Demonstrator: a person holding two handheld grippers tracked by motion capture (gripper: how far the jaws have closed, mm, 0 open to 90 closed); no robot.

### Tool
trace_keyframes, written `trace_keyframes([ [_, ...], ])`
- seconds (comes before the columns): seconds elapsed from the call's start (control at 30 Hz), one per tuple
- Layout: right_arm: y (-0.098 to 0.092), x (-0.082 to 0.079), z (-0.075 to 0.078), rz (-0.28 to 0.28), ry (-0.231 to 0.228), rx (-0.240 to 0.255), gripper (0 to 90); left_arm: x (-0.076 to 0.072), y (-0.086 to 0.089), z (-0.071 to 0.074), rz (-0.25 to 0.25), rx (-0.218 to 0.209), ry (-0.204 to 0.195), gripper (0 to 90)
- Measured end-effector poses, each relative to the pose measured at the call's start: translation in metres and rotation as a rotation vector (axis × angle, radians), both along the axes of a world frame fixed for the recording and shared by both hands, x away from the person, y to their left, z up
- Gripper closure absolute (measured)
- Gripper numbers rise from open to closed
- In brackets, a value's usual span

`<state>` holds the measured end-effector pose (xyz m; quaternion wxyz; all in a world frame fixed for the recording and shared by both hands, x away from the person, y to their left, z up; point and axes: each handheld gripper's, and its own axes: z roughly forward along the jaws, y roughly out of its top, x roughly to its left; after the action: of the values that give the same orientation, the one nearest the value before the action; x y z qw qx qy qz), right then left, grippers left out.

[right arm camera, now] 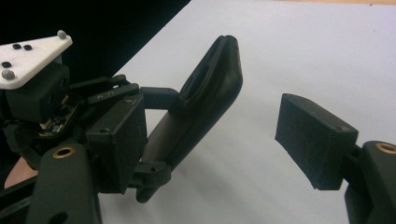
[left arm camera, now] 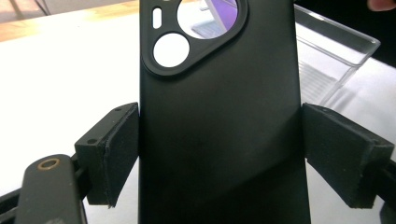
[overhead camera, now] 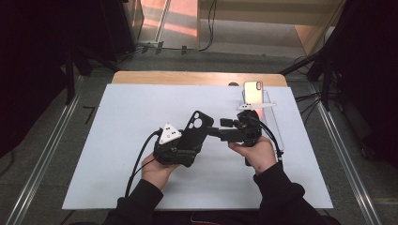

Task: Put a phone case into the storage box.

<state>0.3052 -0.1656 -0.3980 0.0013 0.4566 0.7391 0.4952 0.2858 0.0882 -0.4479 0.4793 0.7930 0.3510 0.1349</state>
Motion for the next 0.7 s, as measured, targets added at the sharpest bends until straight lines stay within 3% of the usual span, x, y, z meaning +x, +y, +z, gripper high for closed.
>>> trace_keyframes([
  [0.5, 0.014, 0.017, -0.005, -0.007, 0.083, 0.031, 28.2, -0.010, -0.004, -0.004, 0.020, -0.035, -0.089, 15.1],
  [0.6, 0.015, 0.020, -0.004, -0.010, 0.093, 0.044, 33.0, -0.011, -0.005, -0.004, 0.021, -0.042, -0.107, 15.0],
  [0.7, 0.014, 0.021, -0.002, -0.019, 0.101, 0.062, 41.3, -0.010, -0.005, -0.005, 0.025, -0.051, -0.097, 15.0],
])
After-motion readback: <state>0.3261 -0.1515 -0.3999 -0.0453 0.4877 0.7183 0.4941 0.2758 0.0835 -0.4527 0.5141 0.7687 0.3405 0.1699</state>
